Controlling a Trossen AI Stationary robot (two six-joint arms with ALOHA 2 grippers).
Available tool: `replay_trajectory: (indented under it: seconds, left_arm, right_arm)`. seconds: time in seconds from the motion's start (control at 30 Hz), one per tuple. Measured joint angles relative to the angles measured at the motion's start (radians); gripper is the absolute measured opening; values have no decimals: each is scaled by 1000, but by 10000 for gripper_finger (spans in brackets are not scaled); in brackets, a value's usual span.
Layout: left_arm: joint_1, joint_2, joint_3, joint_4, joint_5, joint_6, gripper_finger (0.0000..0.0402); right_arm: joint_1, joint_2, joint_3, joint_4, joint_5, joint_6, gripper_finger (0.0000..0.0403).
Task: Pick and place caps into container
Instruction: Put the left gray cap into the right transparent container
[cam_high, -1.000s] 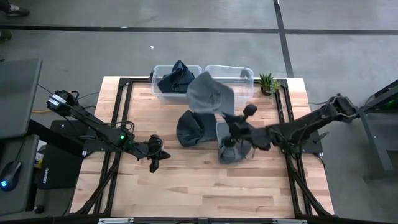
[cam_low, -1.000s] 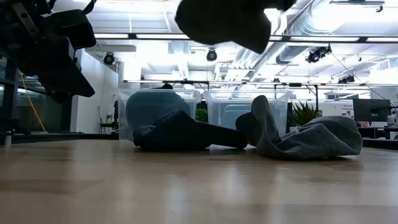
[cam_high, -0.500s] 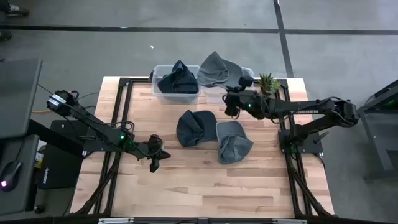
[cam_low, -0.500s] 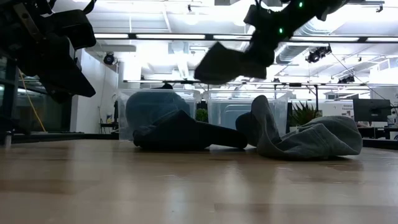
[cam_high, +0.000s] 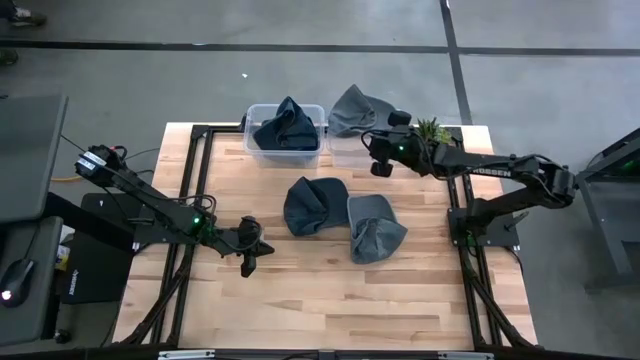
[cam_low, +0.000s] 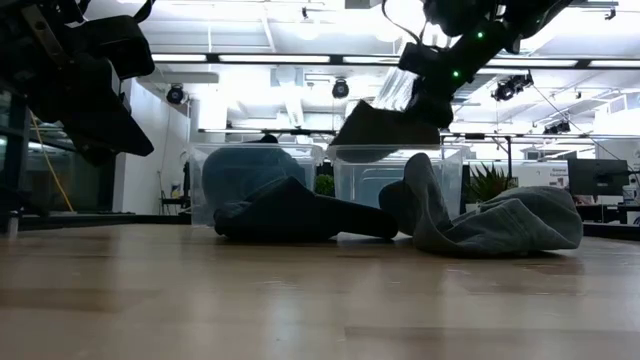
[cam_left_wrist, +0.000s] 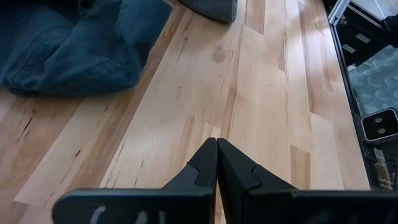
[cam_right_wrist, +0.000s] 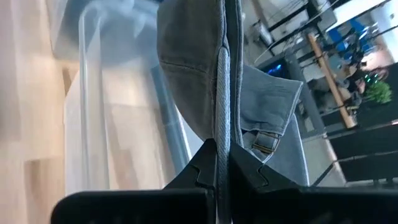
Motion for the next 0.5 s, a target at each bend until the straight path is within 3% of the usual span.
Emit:
replay_trajectory:
  seconds: [0.3, 0.5]
  left_arm:
    - [0, 0, 0, 0, 0, -10, 1]
    - [0, 0, 0, 0, 1, -14, 1]
  right_arm:
    - [-9, 0, 0, -35, -48, 24, 10]
    - [-10, 0, 0, -37, -69, 28, 65]
